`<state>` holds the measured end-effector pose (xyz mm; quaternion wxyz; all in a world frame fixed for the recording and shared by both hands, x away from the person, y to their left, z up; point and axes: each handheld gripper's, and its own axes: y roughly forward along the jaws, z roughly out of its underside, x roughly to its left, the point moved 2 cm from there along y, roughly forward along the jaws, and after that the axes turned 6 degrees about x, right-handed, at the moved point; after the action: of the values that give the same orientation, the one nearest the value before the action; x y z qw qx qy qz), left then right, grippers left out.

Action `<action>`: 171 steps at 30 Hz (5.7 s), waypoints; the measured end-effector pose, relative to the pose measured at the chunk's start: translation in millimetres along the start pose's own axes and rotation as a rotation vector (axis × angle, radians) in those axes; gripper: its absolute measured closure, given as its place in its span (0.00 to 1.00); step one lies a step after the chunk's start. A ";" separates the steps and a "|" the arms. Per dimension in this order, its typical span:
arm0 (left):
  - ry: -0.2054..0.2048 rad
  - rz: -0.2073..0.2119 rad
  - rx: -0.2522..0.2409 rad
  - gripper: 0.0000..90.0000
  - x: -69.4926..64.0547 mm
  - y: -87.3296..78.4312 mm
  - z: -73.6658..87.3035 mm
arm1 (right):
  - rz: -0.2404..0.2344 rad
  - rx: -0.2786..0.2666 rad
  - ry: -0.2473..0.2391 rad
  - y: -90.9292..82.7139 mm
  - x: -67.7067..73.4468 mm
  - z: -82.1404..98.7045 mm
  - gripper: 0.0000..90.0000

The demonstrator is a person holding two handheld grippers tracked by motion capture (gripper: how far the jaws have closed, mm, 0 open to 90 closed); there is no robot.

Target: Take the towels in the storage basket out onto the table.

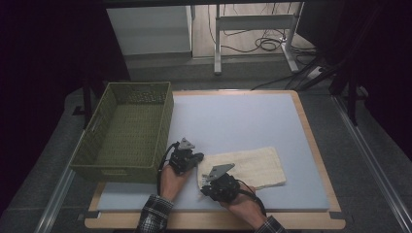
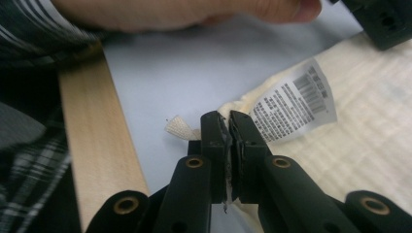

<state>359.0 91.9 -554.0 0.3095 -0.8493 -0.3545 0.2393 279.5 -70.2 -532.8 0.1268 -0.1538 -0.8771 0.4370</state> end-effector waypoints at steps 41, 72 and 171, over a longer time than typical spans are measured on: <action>0.219 0.049 -0.065 0.95 -76.8 55.4 -93.3 | 0.148 -0.157 0.221 -103.6 -56.1 85.5 0.94; 0.393 0.098 0.133 0.76 -125.0 110.9 -110.5 | 0.203 -0.156 0.312 -126.4 -77.5 131.8 0.93; 0.092 -0.120 0.096 0.12 -37.5 7.8 10.6 | 0.376 -0.007 0.441 -141.4 -125.1 145.2 0.98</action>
<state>332.1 63.2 -559.8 0.3796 -0.8208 -0.3784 0.1976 320.3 -304.1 -515.0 0.2306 -0.4054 -0.7860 0.4057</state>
